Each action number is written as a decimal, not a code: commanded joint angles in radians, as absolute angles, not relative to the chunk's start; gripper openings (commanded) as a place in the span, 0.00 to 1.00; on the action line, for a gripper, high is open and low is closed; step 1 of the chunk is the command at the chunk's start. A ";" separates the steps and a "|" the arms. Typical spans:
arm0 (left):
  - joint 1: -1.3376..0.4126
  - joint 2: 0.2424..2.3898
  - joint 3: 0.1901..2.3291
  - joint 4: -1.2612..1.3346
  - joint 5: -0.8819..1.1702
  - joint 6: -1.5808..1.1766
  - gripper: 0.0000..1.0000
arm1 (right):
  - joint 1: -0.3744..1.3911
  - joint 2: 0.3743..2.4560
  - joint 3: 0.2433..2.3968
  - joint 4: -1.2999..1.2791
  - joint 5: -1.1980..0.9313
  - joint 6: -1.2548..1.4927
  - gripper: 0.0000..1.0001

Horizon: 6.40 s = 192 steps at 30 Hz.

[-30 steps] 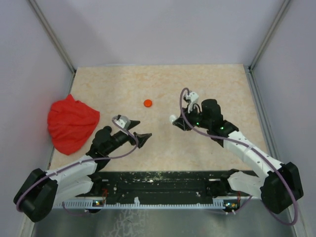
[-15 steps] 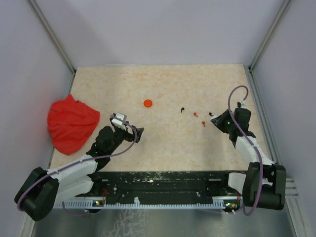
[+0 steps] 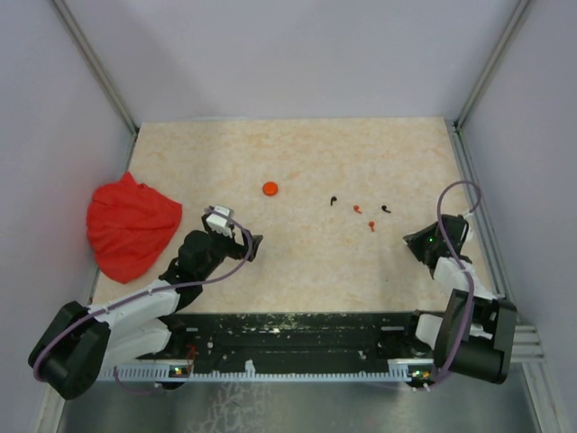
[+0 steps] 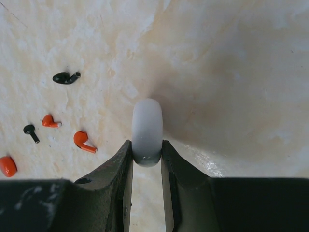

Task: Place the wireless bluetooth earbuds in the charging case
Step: Place the charging case at the center of the board, then pick up the charging case at the center of the board.

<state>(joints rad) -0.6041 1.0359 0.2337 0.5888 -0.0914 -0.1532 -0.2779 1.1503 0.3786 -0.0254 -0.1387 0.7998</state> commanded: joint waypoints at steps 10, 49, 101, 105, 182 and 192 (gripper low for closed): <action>-0.584 1.040 0.277 0.563 -0.086 -0.224 1.00 | -0.291 0.948 0.323 -0.183 -0.035 0.815 0.53; -0.180 1.256 0.665 -0.248 -0.265 -0.462 0.95 | 0.358 0.671 0.376 0.031 -0.024 0.395 0.62; -0.274 1.601 0.863 -0.432 -0.231 -0.303 0.63 | 0.414 0.608 0.327 0.074 0.000 0.403 0.63; -0.284 1.615 0.867 -0.423 -0.232 -0.305 0.60 | 0.414 0.610 0.328 0.074 0.000 0.403 0.63; -0.977 1.203 0.437 0.617 0.050 0.223 0.49 | 0.736 1.286 0.873 -0.097 -0.328 0.393 0.26; -0.971 1.069 0.352 0.617 0.061 0.164 0.71 | 0.710 1.170 0.886 -0.164 -0.289 0.299 0.17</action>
<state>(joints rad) -0.9707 1.1301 0.3851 0.5900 0.0349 0.2050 0.7300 1.2430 0.8326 -0.1635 -0.3092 0.3622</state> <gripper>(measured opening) 0.688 0.265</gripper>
